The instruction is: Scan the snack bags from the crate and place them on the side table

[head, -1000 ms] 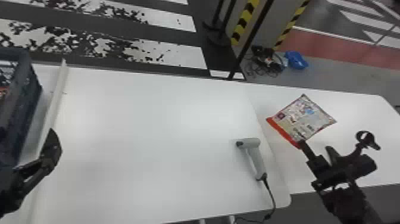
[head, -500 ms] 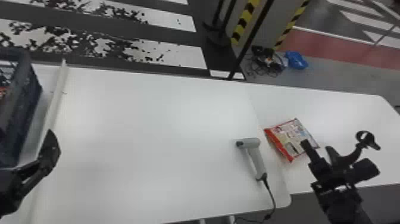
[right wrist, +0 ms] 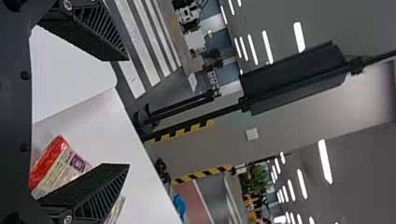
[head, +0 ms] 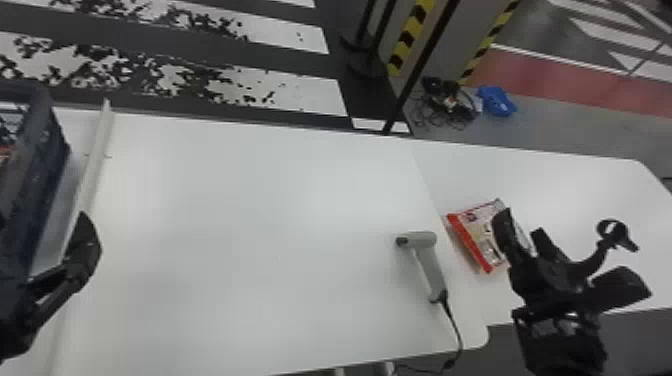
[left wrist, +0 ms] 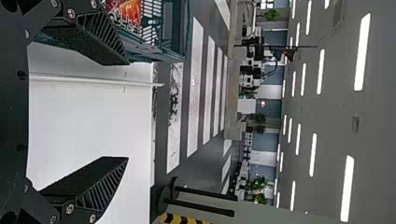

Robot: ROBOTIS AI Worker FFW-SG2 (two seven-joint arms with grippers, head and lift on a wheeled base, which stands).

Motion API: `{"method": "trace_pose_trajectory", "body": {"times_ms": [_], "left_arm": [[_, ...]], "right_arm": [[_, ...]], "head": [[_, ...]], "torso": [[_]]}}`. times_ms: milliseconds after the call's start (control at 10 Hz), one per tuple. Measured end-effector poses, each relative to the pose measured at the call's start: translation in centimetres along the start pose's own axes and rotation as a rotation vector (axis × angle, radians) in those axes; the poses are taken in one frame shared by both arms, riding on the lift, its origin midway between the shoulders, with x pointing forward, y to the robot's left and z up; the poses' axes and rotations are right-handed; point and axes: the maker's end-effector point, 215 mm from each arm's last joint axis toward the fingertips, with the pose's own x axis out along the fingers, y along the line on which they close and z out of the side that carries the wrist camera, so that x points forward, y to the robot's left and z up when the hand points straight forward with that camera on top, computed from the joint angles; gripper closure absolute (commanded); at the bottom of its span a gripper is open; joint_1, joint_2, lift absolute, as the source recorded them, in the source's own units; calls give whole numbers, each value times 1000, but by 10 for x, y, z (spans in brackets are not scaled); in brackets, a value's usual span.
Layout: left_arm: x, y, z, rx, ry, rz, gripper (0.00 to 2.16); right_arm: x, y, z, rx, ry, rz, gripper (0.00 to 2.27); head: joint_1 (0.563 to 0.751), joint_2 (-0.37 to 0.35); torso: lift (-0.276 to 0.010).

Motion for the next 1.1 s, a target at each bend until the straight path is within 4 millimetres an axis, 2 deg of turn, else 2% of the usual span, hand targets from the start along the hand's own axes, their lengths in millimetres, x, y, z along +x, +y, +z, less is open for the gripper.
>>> {"method": "trace_pose_trajectory", "body": {"times_ms": [200,400,500,700,900,1000,1100], "left_arm": [[-2,0,3,-1,-11,3,164],[-3,0,5,0,-19,3,164],[-3,-1,5,-1,-20,1,164],[-3,-9,3,3,-17,-11,164],[-3,-15,1,11,-22,-23,164],[-3,-16,2,18,-29,-24,164],[-4,-16,5,27,-42,-23,164]], "right_arm": [[-24,93,10,-107,-85,149,66],[-52,170,-3,-172,-148,238,66],[-64,200,-12,-182,-157,275,66],[-84,248,-24,-204,-175,332,66],[-103,287,-48,-260,-155,391,63],[-109,295,-63,-279,-123,411,63],[-112,293,-73,-288,-91,413,60]], "head": [[695,-348],[695,-220],[695,-197],[695,-118],[695,-66],[695,-37],[695,-29]], "torso": [[-94],[-94],[-94],[-94],[-94],[-94],[-94]]}}
